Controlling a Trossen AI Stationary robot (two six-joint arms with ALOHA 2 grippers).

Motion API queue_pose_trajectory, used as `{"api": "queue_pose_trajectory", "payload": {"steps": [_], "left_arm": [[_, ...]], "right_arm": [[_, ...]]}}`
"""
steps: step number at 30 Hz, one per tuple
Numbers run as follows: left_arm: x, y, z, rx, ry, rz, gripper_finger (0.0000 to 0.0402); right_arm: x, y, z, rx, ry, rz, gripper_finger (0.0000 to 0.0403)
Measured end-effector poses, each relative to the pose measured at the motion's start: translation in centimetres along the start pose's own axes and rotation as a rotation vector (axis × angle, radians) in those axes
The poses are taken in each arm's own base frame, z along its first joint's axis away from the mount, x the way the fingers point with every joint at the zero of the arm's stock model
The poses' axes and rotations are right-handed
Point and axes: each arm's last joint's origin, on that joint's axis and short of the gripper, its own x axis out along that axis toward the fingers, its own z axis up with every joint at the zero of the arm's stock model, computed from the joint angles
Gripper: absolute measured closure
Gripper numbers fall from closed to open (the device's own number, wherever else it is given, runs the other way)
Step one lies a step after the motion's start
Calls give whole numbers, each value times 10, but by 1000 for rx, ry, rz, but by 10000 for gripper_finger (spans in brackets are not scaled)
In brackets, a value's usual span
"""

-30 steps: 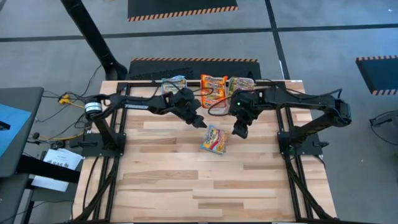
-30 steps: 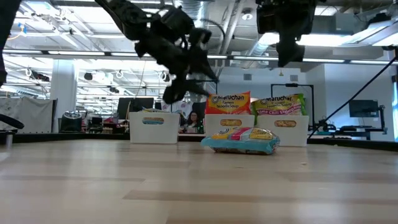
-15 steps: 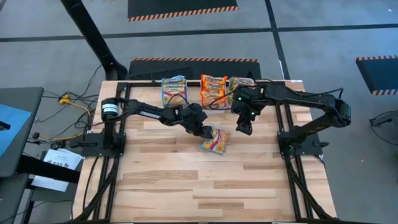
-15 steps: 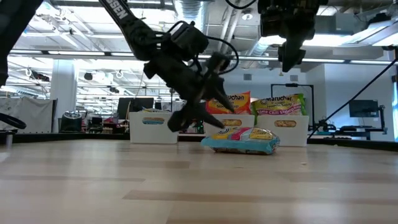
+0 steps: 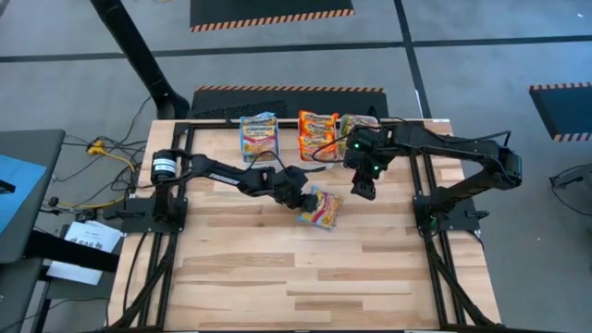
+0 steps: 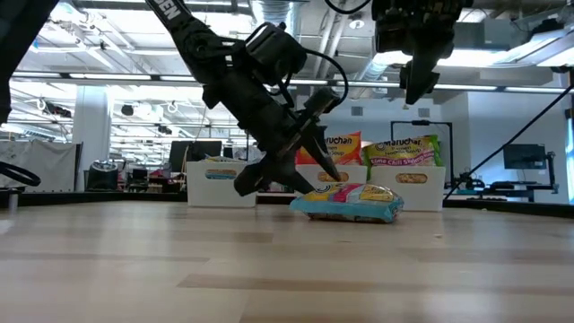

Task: Sort Maruchan noodles
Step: Put the blue noodle pack into the left white bin

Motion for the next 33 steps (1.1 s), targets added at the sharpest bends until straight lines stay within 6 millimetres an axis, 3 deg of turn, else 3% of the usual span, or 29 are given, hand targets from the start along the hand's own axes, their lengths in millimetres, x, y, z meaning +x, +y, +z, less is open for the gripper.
{"api": "queue_pose_trajectory", "payload": {"steps": [4, 14, 18, 25, 33], "left_arm": [[1, -2, -3, -1, -2, -2, 241], [35, 18, -19, -116, 62, -16, 247], [35, 21, -21, -116, 64, 21, 278], [36, 22, -21, -98, 45, 36, 388], [23, 14, -17, 1, 78, 30, 401]], "right_arm": [[0, 0, 0, 0, 0, 0, 180], [0, 0, 0, -2, -4, -1, 180], [0, 0, 0, -2, -5, -1, 180], [0, 0, 1, -2, -7, -1, 180], [0, 0, 1, -3, -8, -1, 180]]}}
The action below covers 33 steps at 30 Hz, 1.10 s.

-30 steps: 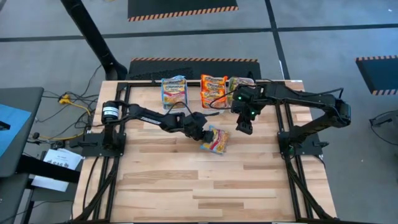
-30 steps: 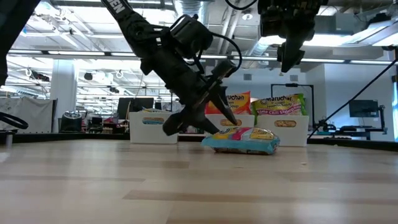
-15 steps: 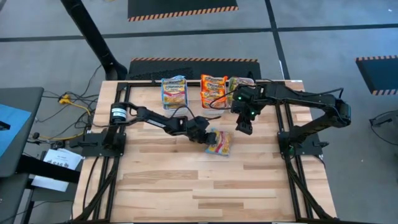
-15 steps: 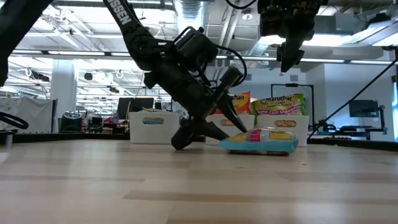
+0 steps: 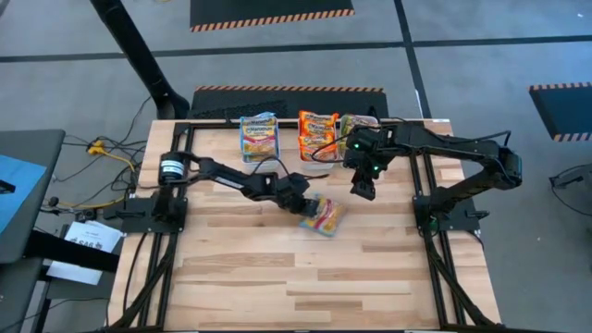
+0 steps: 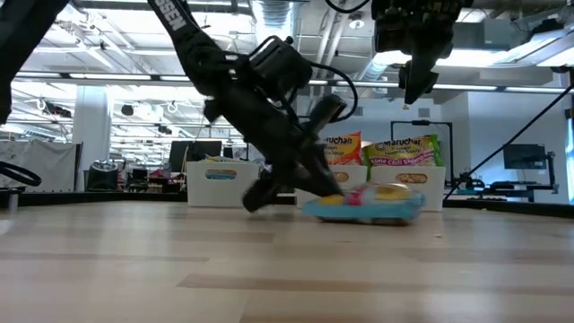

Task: Sort Maruchan noodles
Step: Put the blue noodle pack into the left white bin

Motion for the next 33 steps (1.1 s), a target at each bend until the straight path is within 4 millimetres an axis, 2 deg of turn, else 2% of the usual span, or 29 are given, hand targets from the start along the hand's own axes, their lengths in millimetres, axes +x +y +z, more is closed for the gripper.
{"api": "queue_pose_trajectory", "payload": {"steps": [8, 16, 25, 33], "left_arm": [[-51, -1, 5, 103, 27, 250, 401], [-92, -1, 18, 171, 10, 351, 401], [-119, 9, 36, 208, -8, 416, 401], [-121, 6, 36, 280, 73, 339, 401]], "right_arm": [[0, 0, 2, -6, -21, -8, 180], [0, 0, 3, -8, -26, -8, 180], [0, 0, 5, -16, -45, -8, 180], [0, 0, 10, -143, -96, -11, 180]]}}
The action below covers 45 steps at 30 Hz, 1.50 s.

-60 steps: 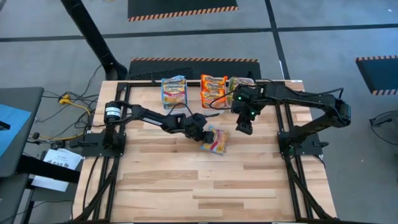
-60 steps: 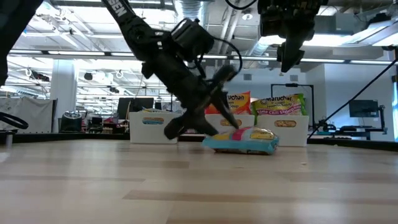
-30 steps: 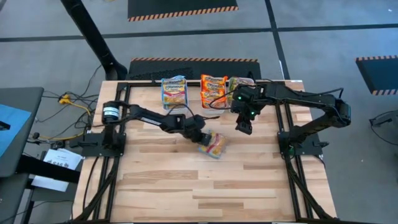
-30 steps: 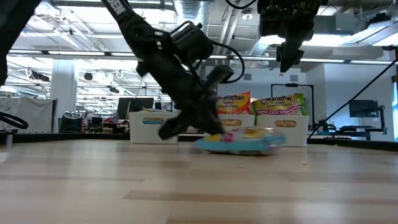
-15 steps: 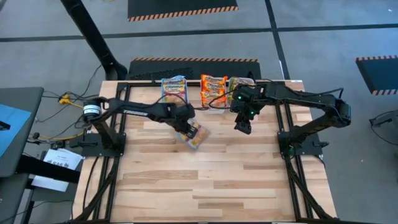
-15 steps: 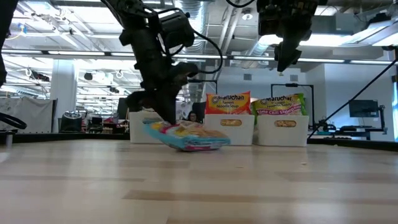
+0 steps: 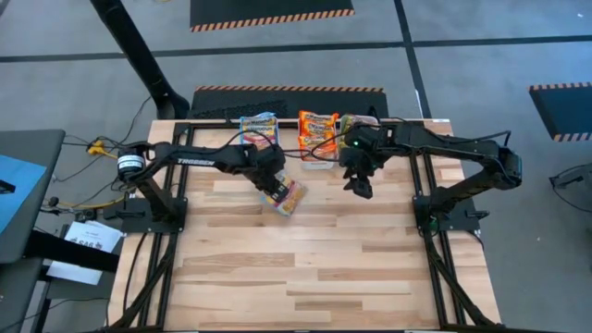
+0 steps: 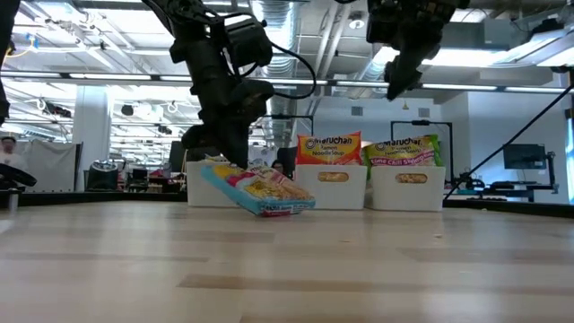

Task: Sort Maruchan noodles
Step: Put the blue noodle pack into the left white bin

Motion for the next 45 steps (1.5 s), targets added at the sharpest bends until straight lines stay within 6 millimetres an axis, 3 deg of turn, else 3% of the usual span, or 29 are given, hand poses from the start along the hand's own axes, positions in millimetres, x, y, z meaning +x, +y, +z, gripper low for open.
{"api": "queue_pose_trajectory", "payload": {"steps": [6, 21, 31, 37, 45], "left_arm": [[-7, -4, -10, 89, 54, 13, 401], [-62, 2, -7, 252, -82, 68, 401], [-65, 17, -1, 345, -74, 131, 401], [-70, 35, 3, 293, -50, 176, 401], [-73, 47, 6, 217, 42, -25, 368]], "right_arm": [[-1, -1, 11, -64, -105, -10, 180], [-4, -1, 27, -65, -270, -19, 180], [-4, -1, 28, 9, -283, -28, 180], [-4, -1, 30, 11, -304, -27, 180], [-5, -1, 31, 66, -311, -19, 180]]}}
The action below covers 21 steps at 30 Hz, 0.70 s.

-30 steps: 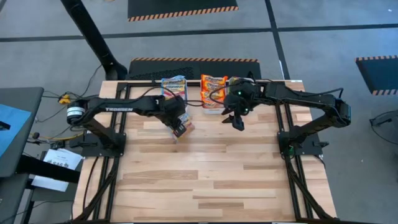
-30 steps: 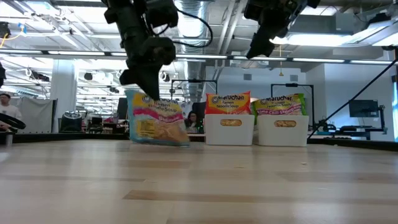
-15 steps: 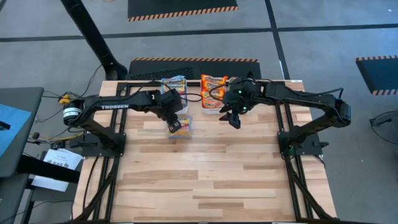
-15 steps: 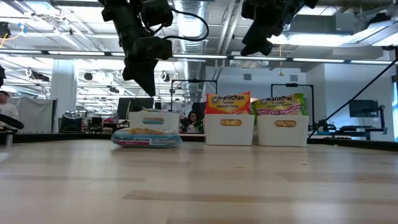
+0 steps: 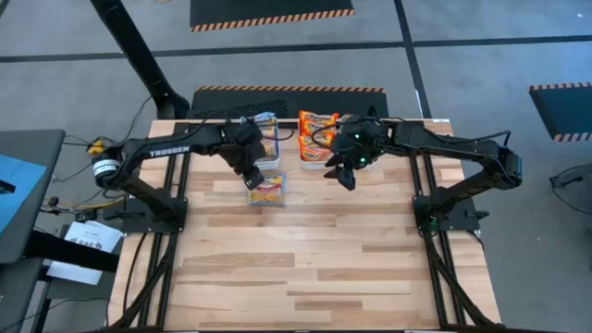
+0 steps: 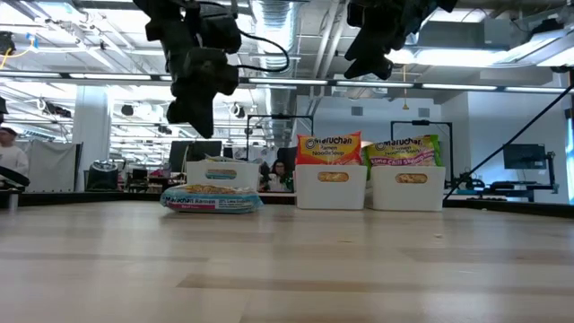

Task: Sort Maruchan noodles
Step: Put the blue noodle pack into the left white bin

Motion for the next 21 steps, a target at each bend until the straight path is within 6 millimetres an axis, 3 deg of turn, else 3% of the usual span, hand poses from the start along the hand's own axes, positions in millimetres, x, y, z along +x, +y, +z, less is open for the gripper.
{"api": "queue_pose_trajectory", "payload": {"steps": [5, 10, 21], "left_arm": [[1, 1, 0, -101, 18, -55, 315], [3, 1, -7, -336, 69, -1, 276], [31, 8, -40, -454, 181, 29, 279]], "right_arm": [[0, 0, 0, 1, -6, -19, 180], [0, -1, 0, 4, -6, -20, 180], [26, -3, -5, 31, 81, -14, 180]]}}
